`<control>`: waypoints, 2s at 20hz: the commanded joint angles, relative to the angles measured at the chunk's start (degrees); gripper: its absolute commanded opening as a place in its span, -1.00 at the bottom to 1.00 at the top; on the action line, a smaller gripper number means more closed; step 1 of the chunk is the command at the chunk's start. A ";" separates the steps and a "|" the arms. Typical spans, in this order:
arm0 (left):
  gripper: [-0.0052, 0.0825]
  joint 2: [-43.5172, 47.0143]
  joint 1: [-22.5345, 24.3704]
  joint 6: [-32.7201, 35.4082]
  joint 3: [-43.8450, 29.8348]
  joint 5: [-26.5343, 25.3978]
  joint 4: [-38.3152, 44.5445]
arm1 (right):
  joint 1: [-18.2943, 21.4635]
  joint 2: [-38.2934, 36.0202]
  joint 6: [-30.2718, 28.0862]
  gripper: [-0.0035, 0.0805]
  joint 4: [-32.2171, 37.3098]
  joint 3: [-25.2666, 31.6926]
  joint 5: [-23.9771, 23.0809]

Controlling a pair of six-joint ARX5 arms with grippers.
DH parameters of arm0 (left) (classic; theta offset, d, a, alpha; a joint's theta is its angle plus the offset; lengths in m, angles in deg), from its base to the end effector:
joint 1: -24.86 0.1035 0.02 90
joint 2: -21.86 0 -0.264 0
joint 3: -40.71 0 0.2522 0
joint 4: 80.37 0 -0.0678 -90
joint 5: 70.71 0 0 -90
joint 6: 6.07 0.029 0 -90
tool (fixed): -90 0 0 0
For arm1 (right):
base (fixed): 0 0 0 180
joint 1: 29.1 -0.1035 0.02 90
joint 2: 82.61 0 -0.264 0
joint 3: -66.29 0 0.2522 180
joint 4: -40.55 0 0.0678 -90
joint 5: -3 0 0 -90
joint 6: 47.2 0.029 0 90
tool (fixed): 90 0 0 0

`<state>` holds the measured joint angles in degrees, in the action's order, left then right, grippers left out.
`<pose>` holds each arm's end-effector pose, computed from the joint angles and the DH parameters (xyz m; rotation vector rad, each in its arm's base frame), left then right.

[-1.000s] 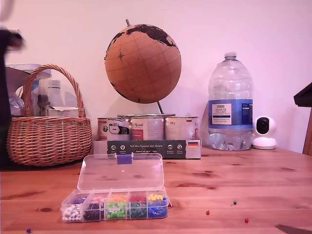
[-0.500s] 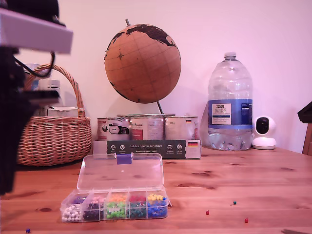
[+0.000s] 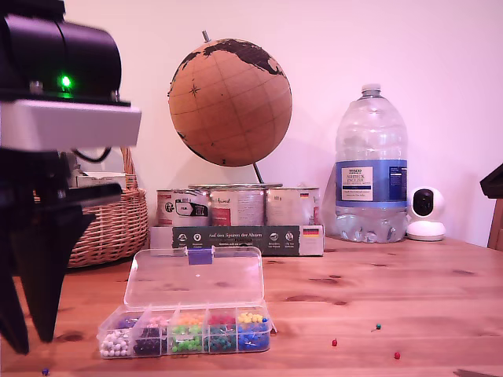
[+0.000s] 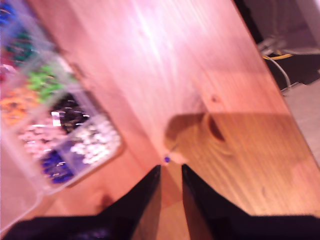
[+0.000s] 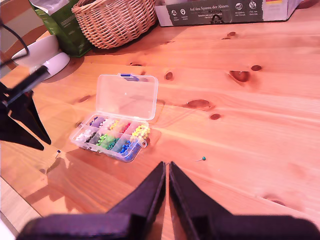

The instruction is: Sort the loose pins on the table into their correct compartments

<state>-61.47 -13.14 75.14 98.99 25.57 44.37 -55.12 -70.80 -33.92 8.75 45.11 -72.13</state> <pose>0.1825 -0.1466 0.1637 1.4884 0.7096 -1.5581 0.0857 0.0501 0.1620 0.1801 0.4774 0.6545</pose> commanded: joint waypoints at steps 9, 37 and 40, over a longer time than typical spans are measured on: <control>-0.63 -2.60 0.44 3.30 -0.24 0.31 2.91 | -0.22 0.31 -0.15 -0.95 0.15 -0.48 0.20; -0.63 -6.36 0.87 8.81 -0.24 0.66 3.98 | -0.22 0.31 -0.09 -0.95 0.17 -0.48 0.22; -0.65 -6.36 0.87 8.81 -0.24 0.70 3.82 | -0.22 0.31 -0.09 -0.94 0.15 -0.48 0.22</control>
<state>-66.41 -12.24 83.49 99.05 26.27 48.46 -55.12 -70.80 -33.92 8.66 45.11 -72.13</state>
